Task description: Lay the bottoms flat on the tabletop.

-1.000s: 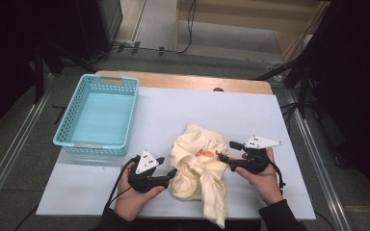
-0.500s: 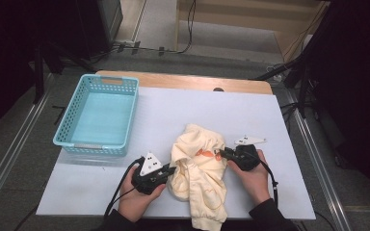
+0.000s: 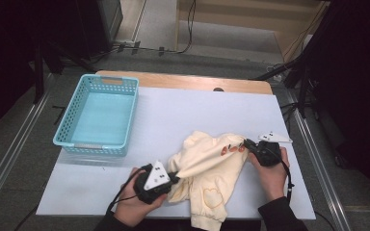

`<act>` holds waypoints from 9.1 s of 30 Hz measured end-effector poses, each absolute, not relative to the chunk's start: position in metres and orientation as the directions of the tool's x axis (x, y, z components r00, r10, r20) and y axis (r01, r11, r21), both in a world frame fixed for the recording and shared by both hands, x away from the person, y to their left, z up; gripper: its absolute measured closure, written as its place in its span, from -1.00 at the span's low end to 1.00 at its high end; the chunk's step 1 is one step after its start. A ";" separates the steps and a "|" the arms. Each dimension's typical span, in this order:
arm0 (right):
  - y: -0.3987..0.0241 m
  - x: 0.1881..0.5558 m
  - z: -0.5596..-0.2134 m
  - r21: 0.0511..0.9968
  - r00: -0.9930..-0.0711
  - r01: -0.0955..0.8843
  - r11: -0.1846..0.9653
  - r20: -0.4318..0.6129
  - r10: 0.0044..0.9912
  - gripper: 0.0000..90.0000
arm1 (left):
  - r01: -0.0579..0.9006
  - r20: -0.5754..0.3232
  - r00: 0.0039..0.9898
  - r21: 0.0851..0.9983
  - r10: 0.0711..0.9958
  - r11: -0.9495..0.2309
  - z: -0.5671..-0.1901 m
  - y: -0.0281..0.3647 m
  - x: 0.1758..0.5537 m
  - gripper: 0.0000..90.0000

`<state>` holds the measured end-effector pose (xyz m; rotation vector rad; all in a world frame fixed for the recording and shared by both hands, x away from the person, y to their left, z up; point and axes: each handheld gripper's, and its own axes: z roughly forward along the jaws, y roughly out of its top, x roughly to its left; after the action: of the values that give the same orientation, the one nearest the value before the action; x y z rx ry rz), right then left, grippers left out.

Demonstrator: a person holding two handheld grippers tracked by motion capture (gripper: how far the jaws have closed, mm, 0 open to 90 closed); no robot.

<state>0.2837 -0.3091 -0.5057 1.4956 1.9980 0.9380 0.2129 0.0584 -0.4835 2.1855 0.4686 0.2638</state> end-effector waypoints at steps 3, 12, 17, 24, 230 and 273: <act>-0.313 0.286 -0.516 0.727 -0.279 0.665 0.170 0.030 0.960 0.88 | 0.227 0.027 0.919 0.780 0.393 -0.584 -0.491 0.048 0.209 0.86; -0.323 0.281 -0.511 0.757 -0.299 0.638 0.142 0.073 0.952 0.62 | 0.308 -0.099 0.874 0.870 0.476 -0.384 -0.466 0.073 0.230 -0.10; -0.334 0.275 -0.504 0.784 -0.292 0.611 0.105 0.100 0.951 0.51 | 0.311 -0.085 0.840 0.885 0.535 -0.347 -0.450 0.078 0.245 -0.13; -0.338 0.276 -0.510 0.773 -0.300 0.628 0.083 0.142 0.943 0.36 | 0.428 -0.124 0.776 0.824 0.619 -0.372 -0.467 0.048 0.292 0.02; -0.302 0.174 -0.512 0.730 -0.516 0.637 0.246 0.168 0.840 0.18 | 0.439 -0.196 0.835 0.800 0.513 -0.409 -0.485 0.063 0.221 -0.03; -0.140 0.178 -0.504 0.762 -0.840 0.436 0.478 0.154 0.521 0.26 | 0.618 -0.184 0.645 0.696 0.741 -0.365 -0.509 0.103 0.273 0.98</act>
<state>0.1781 -0.1401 -0.5041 0.8494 2.6148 1.3049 0.2725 0.1033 -0.5089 2.0962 1.0542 0.2052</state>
